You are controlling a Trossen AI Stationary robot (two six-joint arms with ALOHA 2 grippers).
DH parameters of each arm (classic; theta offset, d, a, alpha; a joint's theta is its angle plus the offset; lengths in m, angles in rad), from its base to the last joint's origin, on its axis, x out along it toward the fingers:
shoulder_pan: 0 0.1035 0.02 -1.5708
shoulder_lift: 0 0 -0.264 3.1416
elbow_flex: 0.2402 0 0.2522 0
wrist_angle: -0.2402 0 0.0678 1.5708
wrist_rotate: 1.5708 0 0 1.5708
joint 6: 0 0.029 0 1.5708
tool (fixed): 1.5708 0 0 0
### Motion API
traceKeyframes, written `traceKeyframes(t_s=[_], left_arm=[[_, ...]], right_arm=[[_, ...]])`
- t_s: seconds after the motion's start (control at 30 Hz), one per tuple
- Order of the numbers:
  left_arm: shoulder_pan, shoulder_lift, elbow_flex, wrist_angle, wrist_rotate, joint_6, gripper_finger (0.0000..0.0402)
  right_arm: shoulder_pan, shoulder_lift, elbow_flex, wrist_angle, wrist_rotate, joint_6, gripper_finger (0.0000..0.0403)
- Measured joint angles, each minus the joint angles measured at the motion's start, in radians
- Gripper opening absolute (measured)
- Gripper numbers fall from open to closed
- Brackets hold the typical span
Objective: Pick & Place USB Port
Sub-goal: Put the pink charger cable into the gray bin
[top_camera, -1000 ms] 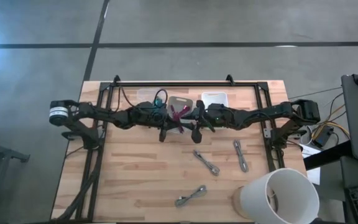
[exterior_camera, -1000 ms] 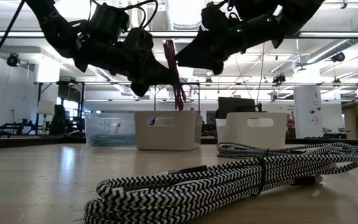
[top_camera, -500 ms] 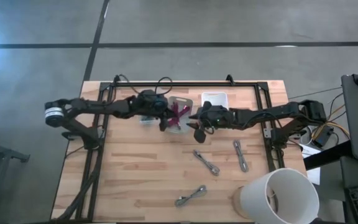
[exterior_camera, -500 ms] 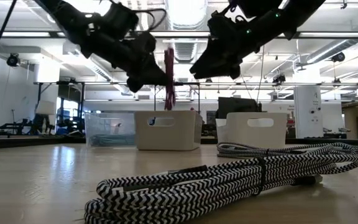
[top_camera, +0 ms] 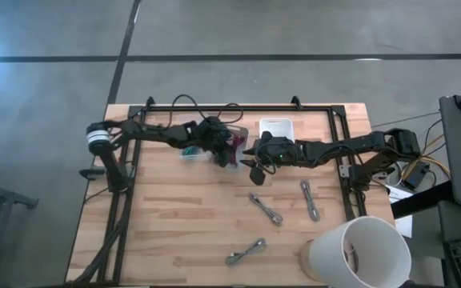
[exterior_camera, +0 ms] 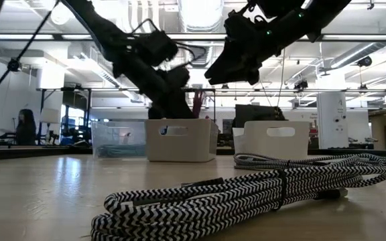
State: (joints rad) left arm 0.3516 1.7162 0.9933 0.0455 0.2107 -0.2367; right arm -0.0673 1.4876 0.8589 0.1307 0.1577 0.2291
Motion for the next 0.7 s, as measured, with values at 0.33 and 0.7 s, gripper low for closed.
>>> traceKeyframes(t_s=[0.33,0.7], left_arm=[[0.014,0.105,0.085,-0.126,0.041,-0.041,0.0032],[0.014,0.107,0.085,-0.125,-0.038,-0.038,0.0090]], right_arm=[[0.000,0.000,0.000,-0.006,0.000,0.000,0.0169],[0.000,0.000,0.000,-0.016,0.000,0.005,0.0169]])
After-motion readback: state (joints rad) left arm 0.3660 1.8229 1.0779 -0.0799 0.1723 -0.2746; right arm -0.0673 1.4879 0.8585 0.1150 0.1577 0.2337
